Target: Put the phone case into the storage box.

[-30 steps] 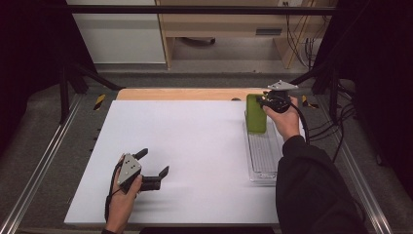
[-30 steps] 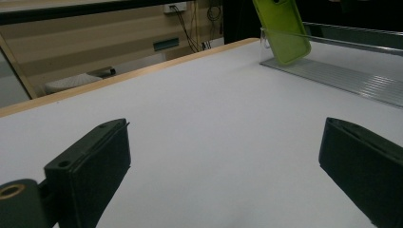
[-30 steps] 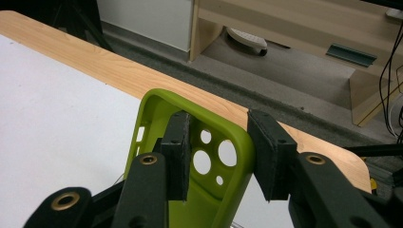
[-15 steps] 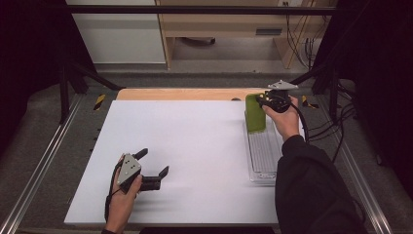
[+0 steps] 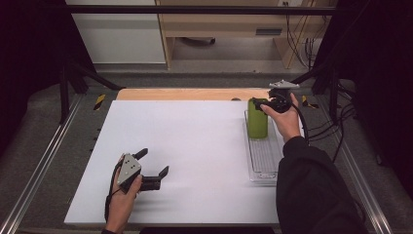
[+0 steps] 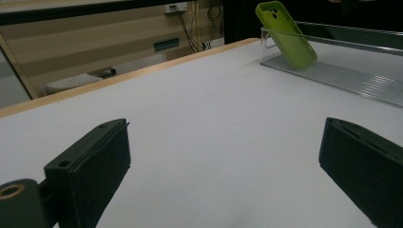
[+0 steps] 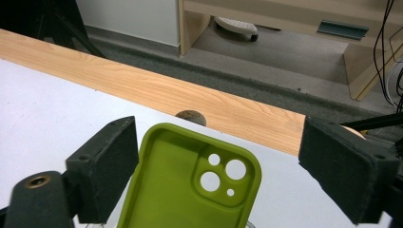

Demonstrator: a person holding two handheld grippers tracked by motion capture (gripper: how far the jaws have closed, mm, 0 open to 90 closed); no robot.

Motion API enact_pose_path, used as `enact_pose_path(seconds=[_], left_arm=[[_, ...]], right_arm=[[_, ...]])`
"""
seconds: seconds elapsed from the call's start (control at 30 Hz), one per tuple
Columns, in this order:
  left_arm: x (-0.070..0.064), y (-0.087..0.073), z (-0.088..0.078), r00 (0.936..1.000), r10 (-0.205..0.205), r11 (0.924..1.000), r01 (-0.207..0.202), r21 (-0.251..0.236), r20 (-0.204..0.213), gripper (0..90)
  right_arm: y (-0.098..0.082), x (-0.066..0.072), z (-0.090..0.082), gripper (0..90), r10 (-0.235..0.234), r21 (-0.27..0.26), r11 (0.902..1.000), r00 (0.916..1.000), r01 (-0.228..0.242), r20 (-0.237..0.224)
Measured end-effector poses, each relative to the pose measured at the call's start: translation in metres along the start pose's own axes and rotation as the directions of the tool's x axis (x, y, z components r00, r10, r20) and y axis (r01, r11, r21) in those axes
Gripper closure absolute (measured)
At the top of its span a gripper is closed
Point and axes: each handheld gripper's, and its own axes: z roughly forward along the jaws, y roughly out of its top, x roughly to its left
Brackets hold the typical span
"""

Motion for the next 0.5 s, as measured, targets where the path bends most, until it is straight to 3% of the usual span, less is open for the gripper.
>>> enact_pose_path(seconds=[0.27, 0.5], left_arm=[[0.0004, 0.0002, -0.0006, 1.0, -0.001, 1.0, 0.001, -0.003, -0.002, 2.6], [0.0009, 0.0001, -0.0007, 1.0, -0.002, 1.0, 0.002, -0.004, -0.003, 2.5]], right_arm=[[0.0005, 0.0016, -0.0022, 8.5, -0.002, 0.002, 1.0, 0.9999, 0.002, 0.01], [0.0002, 0.0036, -0.0018, 8.0, 0.02, 0.016, 0.9997, 0.9997, -0.02, -0.01]])
